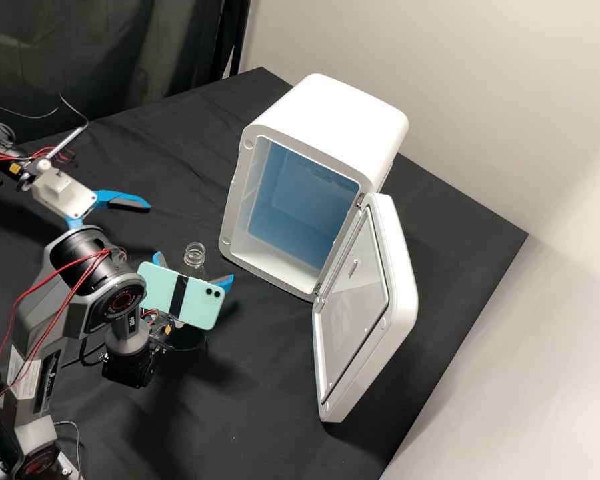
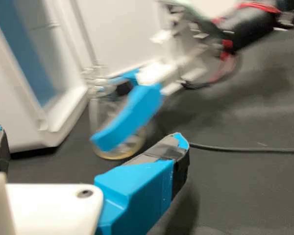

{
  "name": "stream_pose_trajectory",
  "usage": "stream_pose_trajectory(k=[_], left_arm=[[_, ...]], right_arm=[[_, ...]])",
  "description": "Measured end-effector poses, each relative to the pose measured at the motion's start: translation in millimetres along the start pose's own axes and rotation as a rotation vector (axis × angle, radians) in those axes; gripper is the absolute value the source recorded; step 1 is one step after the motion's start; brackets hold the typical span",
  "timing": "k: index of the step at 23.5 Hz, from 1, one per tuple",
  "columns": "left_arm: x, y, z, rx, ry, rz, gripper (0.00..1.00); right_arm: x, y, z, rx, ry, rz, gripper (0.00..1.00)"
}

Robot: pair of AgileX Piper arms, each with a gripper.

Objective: Place the flask in the incubator

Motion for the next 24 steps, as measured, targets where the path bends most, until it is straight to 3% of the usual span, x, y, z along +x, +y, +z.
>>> stream_pose_trajectory(k=[3,5,12,19,24], left_arm=[[2.5,5.5,-15.3,-0.033,0.051,0.02,1.0],[2.7,6.9,-18.9,-0.038,0.064,0.026,1.0],[3.2,7.0,-17.6,-0.024,0.045,0.022,1.0],[3.7,7.1,-15.7,-0.023,0.038,0.022,1.0],[3.2,5.5,-12.1,-0.022,0.025,0.015,1.0]], right_arm=[[0.0,0.0,0.0,0.0,0.0,0.0,1.0],[0.0,0.0,0.0,0.0,0.0,0.0,1.0],[0.0,0.0,0.0,0.0,0.0,0.0,1.0],[1.7,-3.4,2.8,0.009,-0.008,-0.014,1.0],[8.5,-3.7,-2.8,-0.003,0.016,-0.015,1.0]])
